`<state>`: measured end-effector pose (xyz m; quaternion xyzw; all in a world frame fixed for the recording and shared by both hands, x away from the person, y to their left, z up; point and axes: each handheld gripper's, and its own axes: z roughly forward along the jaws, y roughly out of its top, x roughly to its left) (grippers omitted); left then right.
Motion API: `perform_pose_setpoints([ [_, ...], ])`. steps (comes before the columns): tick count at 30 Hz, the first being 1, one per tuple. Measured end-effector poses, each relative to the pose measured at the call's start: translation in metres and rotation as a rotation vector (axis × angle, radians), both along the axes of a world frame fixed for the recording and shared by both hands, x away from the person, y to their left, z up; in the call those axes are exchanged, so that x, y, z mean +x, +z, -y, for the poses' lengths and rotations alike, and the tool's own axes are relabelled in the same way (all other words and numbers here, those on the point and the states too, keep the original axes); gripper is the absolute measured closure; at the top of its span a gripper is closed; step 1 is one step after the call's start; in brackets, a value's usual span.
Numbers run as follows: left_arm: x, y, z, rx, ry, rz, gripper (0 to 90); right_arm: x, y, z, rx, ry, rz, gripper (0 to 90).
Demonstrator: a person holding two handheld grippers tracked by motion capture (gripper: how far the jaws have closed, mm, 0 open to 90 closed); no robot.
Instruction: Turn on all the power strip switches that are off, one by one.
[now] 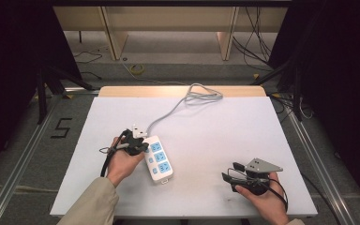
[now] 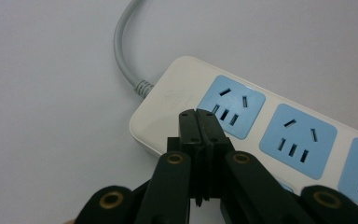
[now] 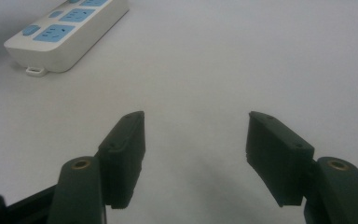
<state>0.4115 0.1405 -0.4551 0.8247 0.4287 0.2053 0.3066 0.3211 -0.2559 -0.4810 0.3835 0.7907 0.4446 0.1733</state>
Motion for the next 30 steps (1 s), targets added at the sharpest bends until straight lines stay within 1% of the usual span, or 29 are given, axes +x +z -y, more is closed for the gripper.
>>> perform_pose_setpoints([
  [17, 0.0030, -0.0010, 0.0036, 0.002, 0.009, -0.016, 89.7, 0.0000, 0.0005, 0.0002, 0.004, 0.001, 0.001, 38.5],
  [19, 0.0030, -0.0007, 0.0038, 0.011, 0.005, -0.017, 89.7, -0.0001, 0.0006, 0.0003, 0.004, 0.001, 0.002, 38.4],
  [27, 0.0023, -0.0016, 0.0054, 0.027, -0.001, -0.009, 89.7, -0.0001, 0.0006, 0.0003, 0.005, 0.002, 0.001, 38.4],
  [30, 0.0018, -0.0022, 0.0067, 0.033, -0.002, 0.000, 89.7, -0.0001, 0.0006, 0.0002, 0.005, 0.002, 0.001, 38.4],
])
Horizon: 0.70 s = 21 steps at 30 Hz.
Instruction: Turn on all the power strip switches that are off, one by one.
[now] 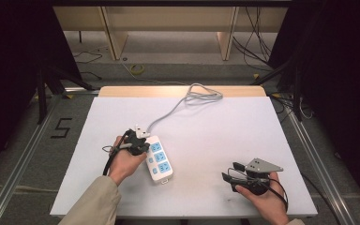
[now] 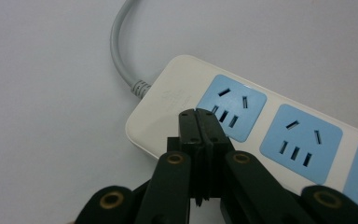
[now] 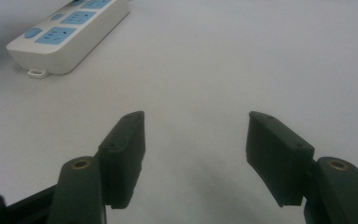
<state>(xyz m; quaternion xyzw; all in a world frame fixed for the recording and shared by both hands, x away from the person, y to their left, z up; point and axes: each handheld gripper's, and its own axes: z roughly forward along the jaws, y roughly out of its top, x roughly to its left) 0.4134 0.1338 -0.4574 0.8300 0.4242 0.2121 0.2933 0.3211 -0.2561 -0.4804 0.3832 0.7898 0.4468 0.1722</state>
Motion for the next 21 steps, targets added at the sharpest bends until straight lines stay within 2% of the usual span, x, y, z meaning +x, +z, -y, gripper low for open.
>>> perform_pose_setpoints([
  [8, 0.0007, 0.0004, -0.0011, -0.013, 0.012, -0.019, 89.8, -0.0001, 0.0000, -0.0003, 0.000, 0.001, 0.000, 38.5],
  [16, 0.0007, 0.0016, 0.0034, 0.034, 0.003, -0.016, 89.8, 0.0000, -0.0001, 0.0000, 0.001, 0.001, -0.001, 38.5],
  [21, 0.0011, 0.0020, 0.0043, 0.036, 0.008, -0.020, 89.8, -0.0001, -0.0003, -0.0004, 0.000, 0.002, -0.003, 38.5],
])
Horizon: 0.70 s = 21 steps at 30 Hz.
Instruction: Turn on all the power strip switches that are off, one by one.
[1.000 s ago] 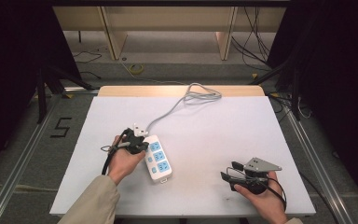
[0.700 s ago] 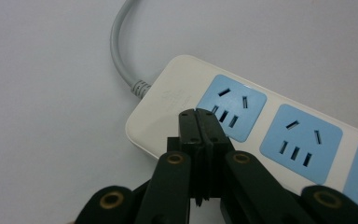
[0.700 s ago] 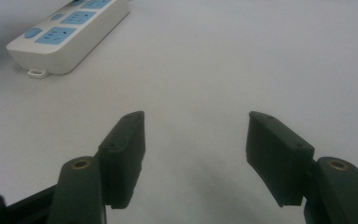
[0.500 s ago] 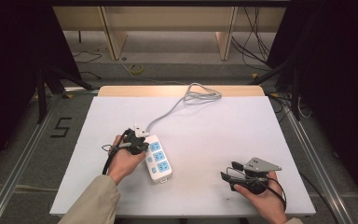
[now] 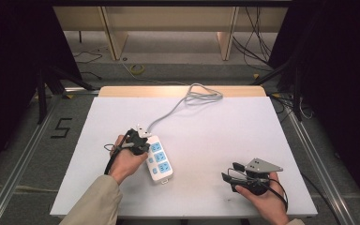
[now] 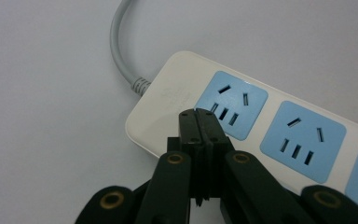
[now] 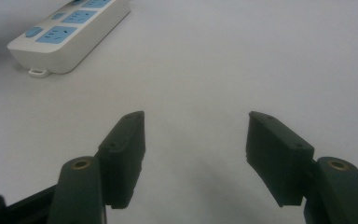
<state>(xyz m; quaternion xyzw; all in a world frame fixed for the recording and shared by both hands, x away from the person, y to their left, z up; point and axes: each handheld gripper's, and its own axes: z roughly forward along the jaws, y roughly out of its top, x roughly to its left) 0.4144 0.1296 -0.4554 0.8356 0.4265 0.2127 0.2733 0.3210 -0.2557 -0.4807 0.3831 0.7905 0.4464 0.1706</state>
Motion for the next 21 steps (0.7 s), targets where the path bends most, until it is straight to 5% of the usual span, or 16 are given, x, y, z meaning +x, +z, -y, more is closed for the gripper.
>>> perform_pose_setpoints([
  [21, 0.0003, 0.0004, 0.0017, 0.017, 0.006, -0.009, 89.9, -0.0001, -0.0001, -0.0002, 0.002, 0.000, -0.003, 38.5],
])
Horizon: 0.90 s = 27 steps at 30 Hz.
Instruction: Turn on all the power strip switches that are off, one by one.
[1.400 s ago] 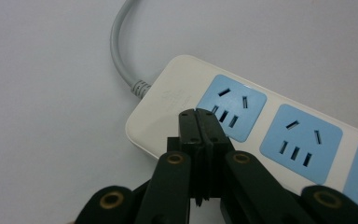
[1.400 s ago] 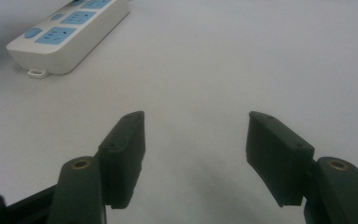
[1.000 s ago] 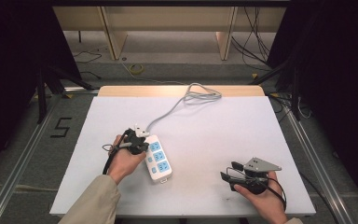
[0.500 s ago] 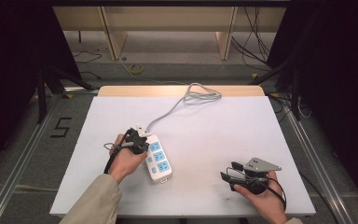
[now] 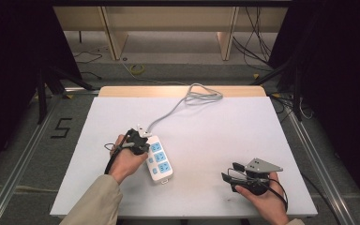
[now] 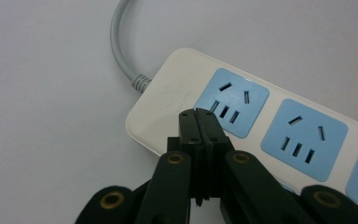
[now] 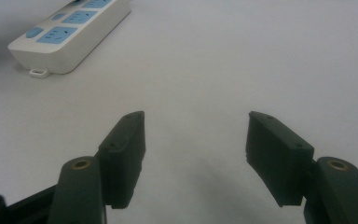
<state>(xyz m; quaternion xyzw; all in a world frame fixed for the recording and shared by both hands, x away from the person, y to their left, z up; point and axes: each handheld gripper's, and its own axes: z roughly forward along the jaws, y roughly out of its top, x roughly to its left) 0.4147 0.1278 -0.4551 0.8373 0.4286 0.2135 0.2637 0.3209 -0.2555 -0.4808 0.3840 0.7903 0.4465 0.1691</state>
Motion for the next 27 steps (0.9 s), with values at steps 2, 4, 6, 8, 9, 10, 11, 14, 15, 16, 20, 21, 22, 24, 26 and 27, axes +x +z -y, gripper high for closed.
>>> perform_pose_setpoints([
  [2, -0.0003, 0.0002, 0.0013, 0.015, -0.004, 0.003, 89.9, 0.0001, -0.0002, 0.0001, 0.000, 0.001, 0.000, 38.5],
  [4, -0.0007, -0.0002, 0.0018, 0.017, -0.001, 0.006, 89.9, 0.0001, -0.0002, 0.0000, 0.000, 0.001, 0.000, 38.5],
  [6, -0.0006, -0.0002, 0.0015, 0.013, 0.001, 0.003, 89.9, 0.0000, 0.0001, 0.0000, 0.001, 0.000, -0.001, 38.5],
  [8, -0.0009, -0.0005, 0.0020, 0.016, -0.001, 0.007, 89.9, -0.0003, 0.0001, 0.0000, 0.002, 0.000, -0.001, 38.5],
  [9, -0.0011, -0.0004, 0.0023, 0.025, -0.006, 0.008, 89.9, -0.0002, 0.0001, 0.0000, 0.001, 0.000, 0.000, 38.5],
  [10, -0.0014, -0.0006, 0.0028, 0.028, -0.006, 0.012, 89.9, -0.0001, 0.0000, 0.0000, 0.001, 0.000, 0.000, 38.5],
  [11, -0.0014, -0.0007, 0.0030, 0.032, -0.009, 0.012, 89.9, -0.0001, 0.0000, -0.0001, 0.002, 0.000, -0.001, 38.5],
  [14, -0.0010, -0.0006, 0.0020, 0.026, -0.011, 0.008, 90.0, -0.0001, 0.0001, 0.0000, 0.001, 0.002, 0.002, 38.5],
  [15, -0.0009, -0.0007, 0.0017, 0.022, -0.010, 0.007, 89.9, -0.0002, 0.0003, 0.0000, 0.002, -0.001, 0.001, 38.5],
  [16, -0.0005, -0.0008, 0.0014, 0.015, -0.007, 0.006, 89.9, -0.0001, 0.0002, 0.0001, 0.004, -0.002, 0.003, 38.5],
  [20, -0.0004, -0.0012, 0.0003, 0.009, -0.009, 0.005, 90.0, -0.0001, 0.0002, 0.0002, 0.005, -0.002, 0.001, 38.5],
  [21, -0.0004, -0.0013, 0.0008, 0.013, -0.009, 0.004, 90.0, -0.0002, 0.0004, 0.0004, 0.006, -0.002, 0.002, 38.6],
  [22, -0.0005, -0.0019, 0.0012, 0.024, -0.017, 0.002, 90.0, -0.0002, 0.0004, 0.0007, 0.008, -0.003, 0.002, 38.6],
  [24, -0.0011, -0.0021, 0.0014, 0.027, -0.018, 0.010, 90.0, 0.0001, 0.0005, 0.0010, 0.009, -0.006, 0.001, 38.6],
  [26, -0.0019, -0.0022, 0.0018, 0.035, -0.024, 0.014, 90.0, -0.0001, 0.0007, 0.0008, 0.009, -0.006, 0.002, 38.5],
  [27, -0.0021, -0.0024, 0.0020, 0.036, -0.023, 0.018, 89.9, -0.0003, 0.0008, 0.0007, 0.008, -0.006, 0.002, 38.6],
])
